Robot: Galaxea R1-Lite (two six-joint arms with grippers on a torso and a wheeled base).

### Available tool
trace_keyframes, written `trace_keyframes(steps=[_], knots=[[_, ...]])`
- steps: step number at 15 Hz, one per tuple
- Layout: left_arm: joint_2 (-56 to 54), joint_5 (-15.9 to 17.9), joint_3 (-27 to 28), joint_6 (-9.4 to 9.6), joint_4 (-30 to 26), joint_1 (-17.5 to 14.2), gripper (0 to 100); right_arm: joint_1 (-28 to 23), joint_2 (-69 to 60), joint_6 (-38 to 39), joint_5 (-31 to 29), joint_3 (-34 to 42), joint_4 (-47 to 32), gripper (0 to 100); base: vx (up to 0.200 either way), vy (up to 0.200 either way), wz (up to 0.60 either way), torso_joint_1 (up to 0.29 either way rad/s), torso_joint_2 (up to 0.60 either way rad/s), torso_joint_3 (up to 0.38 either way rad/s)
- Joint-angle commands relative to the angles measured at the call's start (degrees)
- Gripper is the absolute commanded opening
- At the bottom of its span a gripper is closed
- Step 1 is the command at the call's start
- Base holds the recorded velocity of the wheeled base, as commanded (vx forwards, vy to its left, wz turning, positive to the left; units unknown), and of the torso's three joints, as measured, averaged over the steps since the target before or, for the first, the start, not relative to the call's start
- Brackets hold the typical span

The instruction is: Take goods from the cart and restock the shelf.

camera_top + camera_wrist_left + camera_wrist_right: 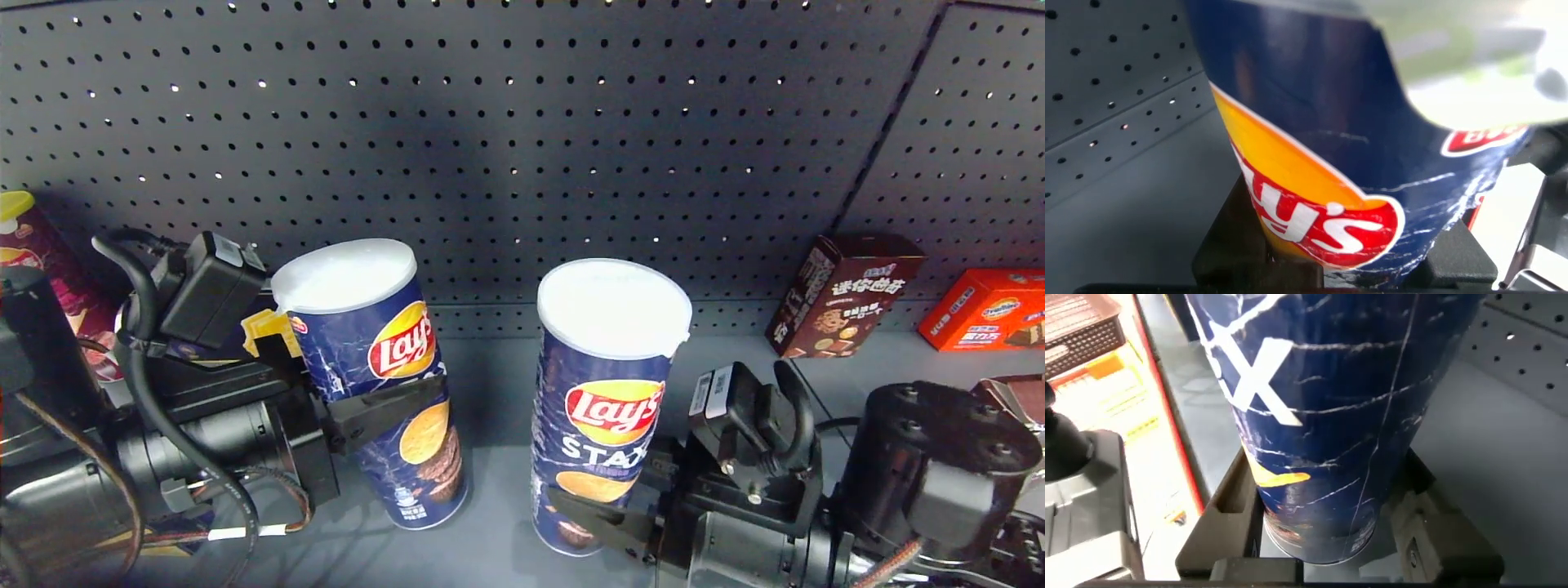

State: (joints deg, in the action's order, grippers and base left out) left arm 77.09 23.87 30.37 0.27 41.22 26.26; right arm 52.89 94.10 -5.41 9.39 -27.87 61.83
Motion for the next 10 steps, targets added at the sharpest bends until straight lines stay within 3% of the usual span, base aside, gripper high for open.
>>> trace_keyframes(steps=[1, 10], knots=[[-0.54, -0.23, -0.40, 0.00, 0.00, -0.16, 0, 1.33, 0.30, 0.05, -0.25, 1.76, 0.84, 0, 0.000, 0.000, 0.00, 0.000, 0.00, 0.000], [-0.28, -0.40, -0.57, 0.00, 0.00, -0.16, 0, -0.69, 5.48, 0.05, -0.16, 3.26, 5.23, 0, 0.000, 0.000, 0.00, 0.000, 0.00, 0.000]])
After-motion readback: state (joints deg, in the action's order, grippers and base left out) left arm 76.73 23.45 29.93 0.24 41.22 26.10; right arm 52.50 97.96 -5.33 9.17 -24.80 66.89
